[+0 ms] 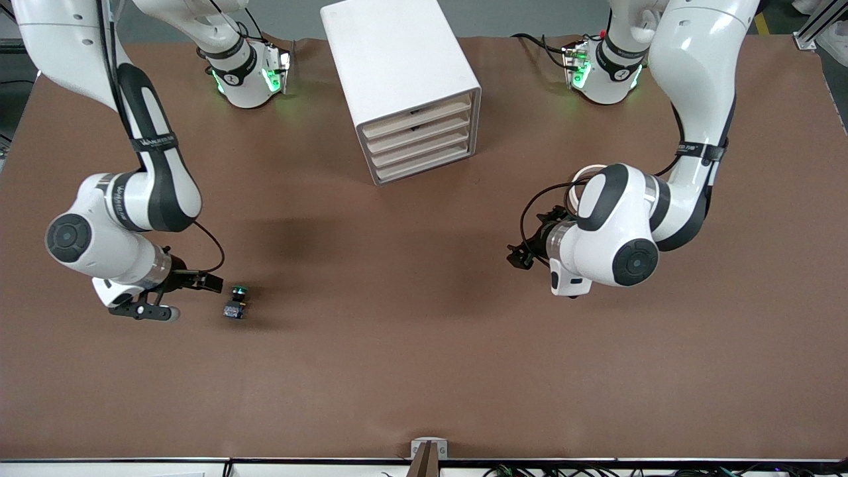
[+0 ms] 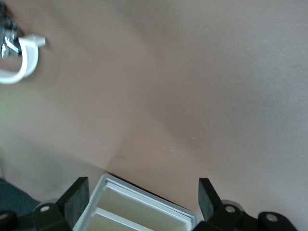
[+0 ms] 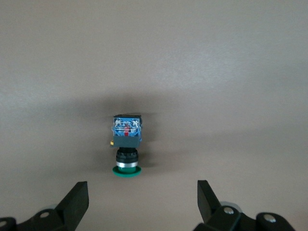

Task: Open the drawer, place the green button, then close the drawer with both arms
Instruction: 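Grasp the blue button with the right gripper while the left gripper nears the drawer, then grip the handle of the top drawer with the left gripper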

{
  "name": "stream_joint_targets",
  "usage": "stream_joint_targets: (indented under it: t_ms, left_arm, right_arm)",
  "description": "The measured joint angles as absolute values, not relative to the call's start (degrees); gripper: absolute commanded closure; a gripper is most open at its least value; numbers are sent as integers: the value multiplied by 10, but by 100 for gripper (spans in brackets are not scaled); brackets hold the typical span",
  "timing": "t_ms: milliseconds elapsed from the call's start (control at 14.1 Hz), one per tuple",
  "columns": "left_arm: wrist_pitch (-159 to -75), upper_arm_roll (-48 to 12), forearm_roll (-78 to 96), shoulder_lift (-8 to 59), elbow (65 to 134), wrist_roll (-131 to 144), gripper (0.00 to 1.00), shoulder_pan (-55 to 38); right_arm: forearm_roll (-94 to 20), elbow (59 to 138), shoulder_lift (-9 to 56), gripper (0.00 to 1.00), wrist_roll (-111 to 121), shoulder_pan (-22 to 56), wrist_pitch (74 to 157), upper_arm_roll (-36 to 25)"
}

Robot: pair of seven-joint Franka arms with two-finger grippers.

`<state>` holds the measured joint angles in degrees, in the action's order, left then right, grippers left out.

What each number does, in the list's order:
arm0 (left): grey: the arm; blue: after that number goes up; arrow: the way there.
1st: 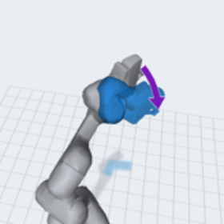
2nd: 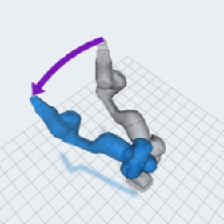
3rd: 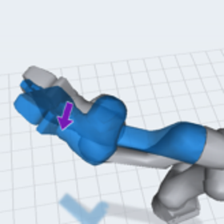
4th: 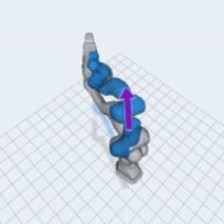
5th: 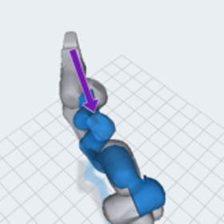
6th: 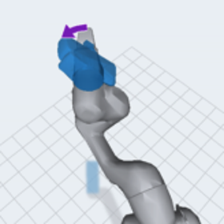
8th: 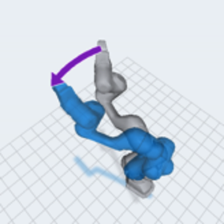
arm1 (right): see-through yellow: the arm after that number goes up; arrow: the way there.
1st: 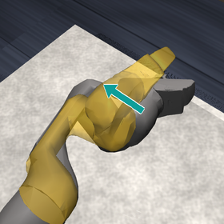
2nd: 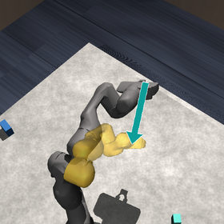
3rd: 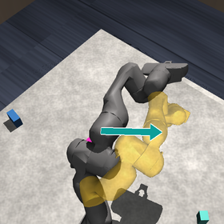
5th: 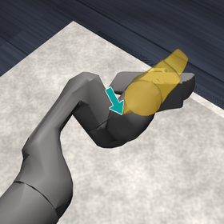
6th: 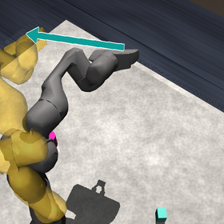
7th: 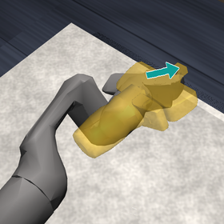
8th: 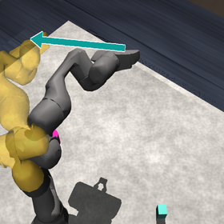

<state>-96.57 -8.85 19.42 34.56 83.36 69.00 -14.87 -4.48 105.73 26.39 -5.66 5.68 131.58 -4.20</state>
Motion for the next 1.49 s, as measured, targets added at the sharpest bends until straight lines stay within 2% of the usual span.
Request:
stream_joint_targets:
  t_ms: [355, 639, 1206, 1490]
  left_arm:
    - [-945, -89, 257, 391, 798, 849, 0, -157]
    - [-895, -89, 315, 421, 794, 957, 0, -168]
    - [-818, -89, 387, 496, 792, 1137, 0, -193]
    - [-787, -89, 420, 507, 792, 1179, 0, -203]
  right_arm:
    - [-45, 1065, 305, 0, -86, 77, 1372, -42]
    - [-45, 1065, 331, 0, -88, 80, 1419, -42]
    - [-45, 1063, 352, 0, -111, 80, 1449, -43]
    - [-45, 1060, 367, 0, -119, 80, 1461, -43]
